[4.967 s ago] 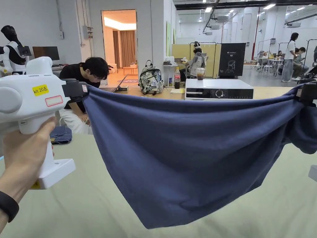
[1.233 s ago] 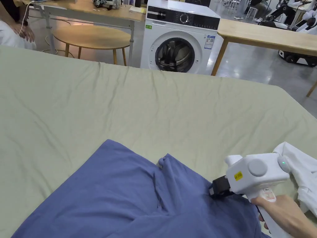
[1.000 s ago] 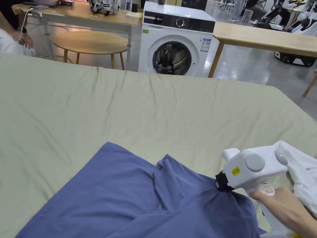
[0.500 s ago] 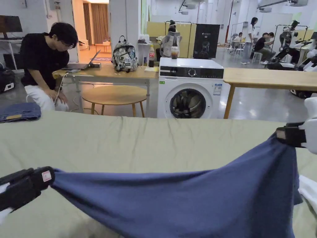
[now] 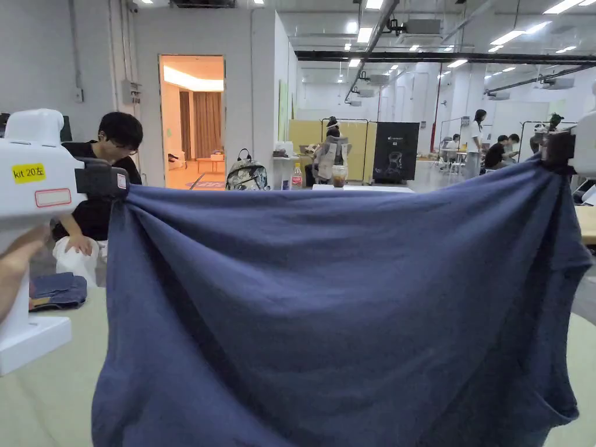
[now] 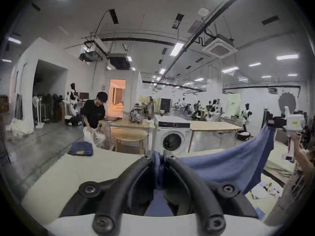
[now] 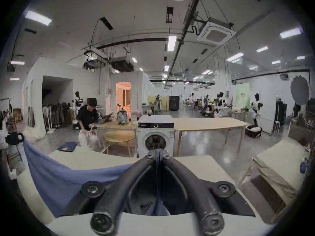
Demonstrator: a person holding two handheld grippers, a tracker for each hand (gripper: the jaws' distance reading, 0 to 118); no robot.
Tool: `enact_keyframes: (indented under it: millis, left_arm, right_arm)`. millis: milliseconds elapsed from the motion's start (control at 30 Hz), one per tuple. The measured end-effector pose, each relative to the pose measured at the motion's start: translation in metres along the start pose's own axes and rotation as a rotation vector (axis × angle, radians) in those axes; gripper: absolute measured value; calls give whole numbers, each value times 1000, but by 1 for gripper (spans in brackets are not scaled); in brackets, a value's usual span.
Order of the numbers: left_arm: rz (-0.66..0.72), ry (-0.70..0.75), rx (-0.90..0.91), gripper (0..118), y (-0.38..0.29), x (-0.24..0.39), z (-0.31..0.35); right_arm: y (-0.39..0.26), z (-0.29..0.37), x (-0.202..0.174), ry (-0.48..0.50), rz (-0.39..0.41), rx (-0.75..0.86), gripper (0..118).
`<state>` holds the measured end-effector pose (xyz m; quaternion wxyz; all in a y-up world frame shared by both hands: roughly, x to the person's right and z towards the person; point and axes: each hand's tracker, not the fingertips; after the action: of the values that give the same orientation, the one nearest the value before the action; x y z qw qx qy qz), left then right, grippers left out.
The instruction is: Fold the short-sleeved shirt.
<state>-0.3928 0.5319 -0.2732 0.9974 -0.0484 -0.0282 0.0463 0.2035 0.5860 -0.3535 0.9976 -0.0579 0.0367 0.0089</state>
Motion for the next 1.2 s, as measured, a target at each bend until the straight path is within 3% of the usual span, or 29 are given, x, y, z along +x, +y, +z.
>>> enact_keyframes:
  millis: [200,367,433,733,833,1000,1133,1200]
  left_arm:
    - [16,22,32,3,26,6,-34]
    - [9,65,23,3,29,3,-64]
    - [-59,107,17,3,30,4,-72]
    - [-7,84,-20,3,-11,-7,-89]
    - [-4,76,-70,3,-35,-32,-99]
    - [-27,80,-85,3,-84,-28,-56]
    - [8,24,-132,3,-131,-26,-2]
    - [79,-107,-148,3,-161,-27,28]
  right_arm:
    - [36,-60,-30,-94,54,36,0]
    - [54,-92,-48,-107,64,72,0]
    - [57,-98,-52,-91,57,84,0]
    - [15,-131,-46,-21,19,52,0]
    - [-20,-124,-38,6,2,9,0]
    - [-80,-84,-26,37,9,-4,0]
    - [-135,-26,-14,93,-9,-70,0]
    - [-168,18,-11,109,-29,-92,0]
